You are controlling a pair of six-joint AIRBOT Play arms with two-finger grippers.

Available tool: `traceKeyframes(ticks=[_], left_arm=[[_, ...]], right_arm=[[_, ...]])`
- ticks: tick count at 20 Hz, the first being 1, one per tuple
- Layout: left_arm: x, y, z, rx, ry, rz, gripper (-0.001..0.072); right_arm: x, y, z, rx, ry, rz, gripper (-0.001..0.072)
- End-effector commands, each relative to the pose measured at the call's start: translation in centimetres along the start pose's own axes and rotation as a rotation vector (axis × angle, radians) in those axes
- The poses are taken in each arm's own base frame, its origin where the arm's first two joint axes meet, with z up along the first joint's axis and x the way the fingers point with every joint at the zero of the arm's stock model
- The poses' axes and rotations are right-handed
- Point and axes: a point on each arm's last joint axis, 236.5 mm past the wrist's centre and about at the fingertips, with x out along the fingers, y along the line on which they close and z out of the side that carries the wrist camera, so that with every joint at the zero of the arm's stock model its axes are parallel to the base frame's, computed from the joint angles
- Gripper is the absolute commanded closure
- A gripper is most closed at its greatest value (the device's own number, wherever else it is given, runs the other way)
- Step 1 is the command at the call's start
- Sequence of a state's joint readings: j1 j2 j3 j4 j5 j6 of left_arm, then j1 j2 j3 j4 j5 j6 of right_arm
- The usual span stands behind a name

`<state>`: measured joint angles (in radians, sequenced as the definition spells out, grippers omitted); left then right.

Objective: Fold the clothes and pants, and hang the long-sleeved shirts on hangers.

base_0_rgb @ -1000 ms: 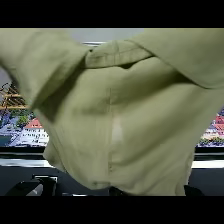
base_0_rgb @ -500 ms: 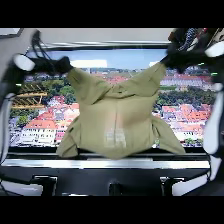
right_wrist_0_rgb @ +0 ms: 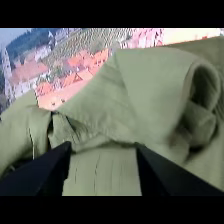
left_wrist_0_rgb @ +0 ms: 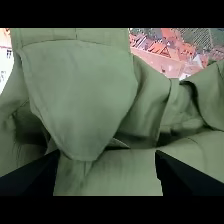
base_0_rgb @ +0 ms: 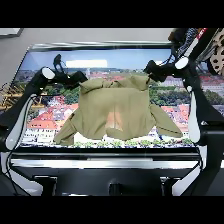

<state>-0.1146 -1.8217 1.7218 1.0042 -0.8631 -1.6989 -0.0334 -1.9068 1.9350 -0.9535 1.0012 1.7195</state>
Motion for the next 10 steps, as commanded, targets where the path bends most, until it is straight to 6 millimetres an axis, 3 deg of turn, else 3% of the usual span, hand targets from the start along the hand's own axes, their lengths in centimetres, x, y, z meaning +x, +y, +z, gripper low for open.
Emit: traceKeyframes(ticks=[1,3,5,7,8,10], left_arm=[[-5.7,-0.3,1.3,-0.026,0.014,-0.015,0.0025],[-11.1,1.0,1.7,0.004,0.017,0.048,0.0023],[-15.1,3.4,-0.1,-0.038,0.043,0.144,0.0024],[-16.2,5.0,-4.3,-0.096,0.099,0.184,0.0024],[-16.1,5.6,-7.1,-0.114,0.130,0.195,0.0024],[-15.2,6.8,-12.9,-0.172,0.176,0.214,0.0025]], right_arm=[[-5.8,-1.1,-1.6,-0.093,0.120,-0.031,0.0213],[-11.4,-3.6,-2.3,-0.152,0.181,-0.113,0.0213],[-15.6,-7.2,-4.0,-0.126,0.253,-0.219,0.0213],[-16.9,-8.3,-6.5,-0.025,0.261,-0.191,0.0194],[-16.7,-8.8,-8.8,0.017,0.279,-0.192,0.0103],[-15.4,-8.8,-14.7,0.081,0.338,-0.163,0.0086]])
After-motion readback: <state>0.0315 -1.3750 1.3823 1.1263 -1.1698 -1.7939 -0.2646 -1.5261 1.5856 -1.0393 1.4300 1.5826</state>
